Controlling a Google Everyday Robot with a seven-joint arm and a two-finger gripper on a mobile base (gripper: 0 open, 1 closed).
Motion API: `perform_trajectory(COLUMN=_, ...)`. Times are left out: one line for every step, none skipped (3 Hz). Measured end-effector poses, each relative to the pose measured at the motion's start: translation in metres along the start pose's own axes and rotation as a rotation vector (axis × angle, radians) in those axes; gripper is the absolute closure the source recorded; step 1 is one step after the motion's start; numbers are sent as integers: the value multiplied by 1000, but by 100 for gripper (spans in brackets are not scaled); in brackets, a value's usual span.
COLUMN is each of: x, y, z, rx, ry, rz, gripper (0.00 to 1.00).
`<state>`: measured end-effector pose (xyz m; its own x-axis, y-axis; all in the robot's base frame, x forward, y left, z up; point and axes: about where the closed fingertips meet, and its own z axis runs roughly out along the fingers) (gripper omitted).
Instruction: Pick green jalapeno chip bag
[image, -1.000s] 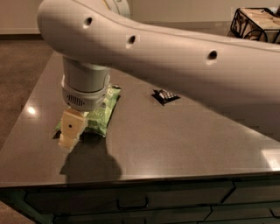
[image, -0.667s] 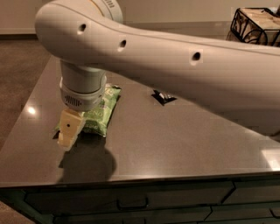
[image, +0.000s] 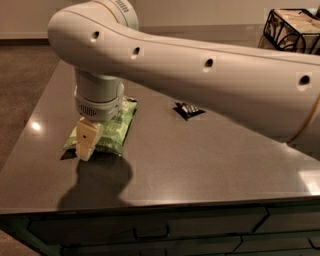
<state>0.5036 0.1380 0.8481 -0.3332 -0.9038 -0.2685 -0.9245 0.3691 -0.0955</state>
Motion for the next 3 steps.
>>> perform_trajectory(x=1, y=-4, z=3, rx=-1, ry=4, rz=13, gripper=37)
perform_trajectory(x=4, y=-12, z=-4, rx=-14, ry=-8, rz=32, gripper=61)
perform_trajectory(x=6, y=-25, z=-30, rx=-27, ry=-65, rz=45, gripper=83)
